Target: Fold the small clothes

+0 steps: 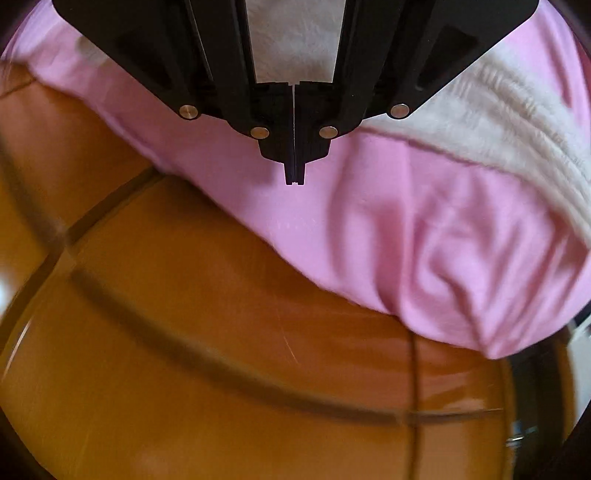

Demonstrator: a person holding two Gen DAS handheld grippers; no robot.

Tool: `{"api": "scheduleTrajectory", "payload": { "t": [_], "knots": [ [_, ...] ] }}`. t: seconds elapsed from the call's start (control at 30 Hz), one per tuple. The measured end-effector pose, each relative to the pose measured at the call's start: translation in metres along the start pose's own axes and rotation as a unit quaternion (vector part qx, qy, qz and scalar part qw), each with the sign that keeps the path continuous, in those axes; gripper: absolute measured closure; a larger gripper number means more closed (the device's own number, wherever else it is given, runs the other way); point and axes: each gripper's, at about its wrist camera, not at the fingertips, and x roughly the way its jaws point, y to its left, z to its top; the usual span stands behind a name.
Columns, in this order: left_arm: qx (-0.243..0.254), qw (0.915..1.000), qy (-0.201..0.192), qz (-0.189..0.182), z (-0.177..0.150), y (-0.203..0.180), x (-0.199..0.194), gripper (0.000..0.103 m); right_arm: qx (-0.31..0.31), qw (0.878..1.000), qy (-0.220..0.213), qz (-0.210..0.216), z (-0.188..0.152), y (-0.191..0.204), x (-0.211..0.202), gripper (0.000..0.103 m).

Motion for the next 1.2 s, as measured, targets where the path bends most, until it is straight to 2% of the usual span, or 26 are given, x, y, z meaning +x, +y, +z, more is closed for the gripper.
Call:
{"api": "scheduleTrajectory", "payload": {
  "t": [0.07, 0.1, 0.13, 0.17, 0.2, 0.3, 0.37, 0.4, 0.43, 0.57, 0.63, 0.67, 0.7, 0.83, 0.87, 0.9, 0.93, 0.97, 1.0, 1.07, 1.1, 1.2],
  "knots": [
    [-0.017, 0.9984, 0.028, 0.047, 0.003, 0.007, 0.037, 0.096, 0.022, 1.000, 0.014, -0.009, -0.008, -0.006, 0.015, 0.103],
    [-0.032, 0.9976, 0.040, 0.046, 0.002, 0.014, 0.049, 0.083, 0.041, 0.999, 0.011, -0.007, -0.012, -0.007, 0.016, 0.103],
    [-0.047, 0.9974, 0.046, 0.030, -0.001, 0.022, 0.056, 0.074, 0.055, 0.999, 0.004, -0.002, -0.015, -0.009, 0.012, 0.103],
    [-0.063, 0.9968, 0.041, 0.027, -0.005, 0.030, 0.055, 0.051, 0.069, 0.998, -0.009, 0.003, -0.019, -0.012, 0.002, 0.103],
    [-0.082, 0.9962, 0.028, 0.012, -0.009, 0.039, 0.050, 0.042, 0.075, 0.997, -0.014, 0.013, -0.023, -0.014, -0.007, 0.103],
    [-0.109, 0.9935, 0.019, -0.026, -0.024, 0.058, 0.040, 0.042, 0.081, 0.995, -0.027, 0.057, -0.036, -0.012, -0.034, 0.103],
    [-0.125, 0.9910, 0.011, -0.046, -0.038, 0.070, 0.032, 0.042, 0.080, 0.992, -0.024, 0.093, -0.046, -0.005, -0.046, 0.068],
    [-0.132, 0.9897, 0.011, -0.054, -0.044, 0.075, 0.029, 0.042, 0.083, 0.989, -0.028, 0.116, -0.054, 0.000, -0.055, 0.044],
    [-0.137, 0.9882, 0.009, -0.067, -0.051, 0.080, 0.026, 0.042, 0.083, 0.988, -0.036, 0.125, -0.061, 0.009, -0.063, 0.043],
    [-0.140, 0.9876, 0.011, -0.070, -0.060, 0.085, 0.032, 0.043, 0.080, 0.980, -0.018, 0.182, -0.082, 0.037, -0.081, 0.044],
    [-0.139, 0.9878, 0.016, -0.068, -0.059, 0.081, 0.040, 0.047, 0.038, 0.979, -0.016, 0.199, -0.091, 0.065, -0.095, 0.058],
    [-0.137, 0.9879, 0.015, -0.071, -0.057, 0.077, 0.044, 0.050, 0.021, 0.979, -0.012, 0.200, -0.101, 0.068, -0.100, 0.061],
    [-0.135, 0.9881, 0.015, -0.073, -0.056, 0.077, 0.042, 0.052, -0.003, 0.980, -0.006, 0.198, -0.106, 0.080, -0.105, 0.069],
    [-0.125, 0.9882, 0.021, -0.086, -0.050, 0.057, 0.052, 0.056, -0.052, 0.987, -0.004, 0.155, -0.109, 0.104, -0.098, 0.071],
    [-0.122, 0.9882, 0.021, -0.090, -0.048, 0.052, 0.055, 0.062, -0.055, 0.988, 0.002, 0.145, -0.106, 0.107, -0.090, 0.071],
    [-0.121, 0.9881, 0.024, -0.092, -0.046, 0.047, 0.058, 0.075, -0.058, 0.989, 0.006, 0.134, -0.105, 0.109, -0.085, 0.071],
    [-0.117, 0.9884, 0.028, -0.092, -0.045, 0.044, 0.060, 0.082, -0.064, 0.991, 0.009, 0.119, -0.104, 0.110, -0.079, 0.071],
    [-0.109, 0.9892, 0.031, -0.093, -0.042, 0.040, 0.063, 0.098, -0.073, 0.992, 0.013, 0.107, -0.103, 0.113, -0.071, 0.071],
    [-0.100, 0.9906, 0.027, -0.089, -0.039, 0.036, 0.061, 0.098, -0.082, 0.992, 0.013, 0.100, -0.103, 0.115, -0.064, 0.071],
    [-0.093, 0.9918, 0.014, -0.087, -0.036, 0.031, 0.051, 0.098, -0.103, 0.992, 0.002, 0.077, -0.104, 0.121, -0.061, 0.092],
    [-0.096, 0.9910, 0.008, -0.093, -0.035, 0.032, 0.044, 0.098, -0.102, 0.992, 0.000, 0.074, -0.104, 0.120, -0.065, 0.098],
    [-0.103, 0.9879, -0.030, -0.112, -0.032, 0.040, 0.007, 0.098, -0.084, 0.989, -0.018, 0.118, -0.104, 0.112, -0.092, 0.099]
  ]
}}
